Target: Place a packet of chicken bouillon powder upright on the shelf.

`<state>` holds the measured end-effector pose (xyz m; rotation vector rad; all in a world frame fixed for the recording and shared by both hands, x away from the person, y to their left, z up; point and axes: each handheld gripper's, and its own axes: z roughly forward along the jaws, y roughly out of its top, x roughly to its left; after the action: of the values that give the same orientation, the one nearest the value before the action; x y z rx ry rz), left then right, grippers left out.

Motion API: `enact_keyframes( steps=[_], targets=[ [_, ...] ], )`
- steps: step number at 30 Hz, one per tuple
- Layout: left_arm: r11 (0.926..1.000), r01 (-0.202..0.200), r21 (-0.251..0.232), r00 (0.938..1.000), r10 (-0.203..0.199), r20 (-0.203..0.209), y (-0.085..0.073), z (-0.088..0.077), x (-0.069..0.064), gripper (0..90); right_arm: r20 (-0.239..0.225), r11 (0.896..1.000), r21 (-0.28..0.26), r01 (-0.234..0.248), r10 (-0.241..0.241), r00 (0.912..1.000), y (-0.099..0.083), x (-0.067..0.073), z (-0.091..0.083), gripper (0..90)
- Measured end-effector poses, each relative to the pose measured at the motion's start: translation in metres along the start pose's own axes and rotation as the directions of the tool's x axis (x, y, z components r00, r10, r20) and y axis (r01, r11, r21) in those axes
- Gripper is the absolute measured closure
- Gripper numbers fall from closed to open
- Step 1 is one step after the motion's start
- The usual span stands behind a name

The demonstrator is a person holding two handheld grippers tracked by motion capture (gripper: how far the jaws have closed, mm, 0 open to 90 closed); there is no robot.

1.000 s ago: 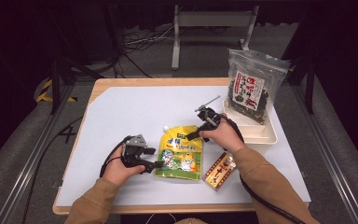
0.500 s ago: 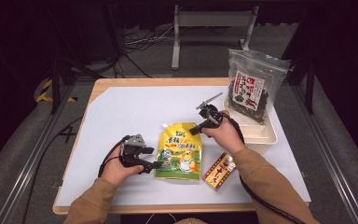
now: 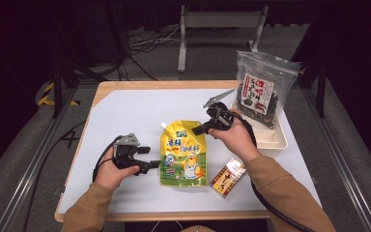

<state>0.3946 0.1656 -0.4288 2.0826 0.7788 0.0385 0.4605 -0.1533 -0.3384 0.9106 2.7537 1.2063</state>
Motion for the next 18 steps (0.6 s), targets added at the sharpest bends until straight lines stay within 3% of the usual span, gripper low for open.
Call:
enact_keyframes(
  steps=[11,18],
  targets=[
    [0.9999,0.008,-0.009,1.0,-0.008,-0.003,0.001,-0.006,0.001,23.1,-0.007,0.994,-0.067,0.09,-0.091,0.9958,0.014,0.03,-0.02,90.0],
    [0.9998,0.003,-0.018,1.0,-0.002,0.01,0.003,-0.006,-0.002,22.9,0.028,0.973,-0.122,0.197,-0.195,0.9804,0.02,0.057,-0.037,90.0]
  ],
)
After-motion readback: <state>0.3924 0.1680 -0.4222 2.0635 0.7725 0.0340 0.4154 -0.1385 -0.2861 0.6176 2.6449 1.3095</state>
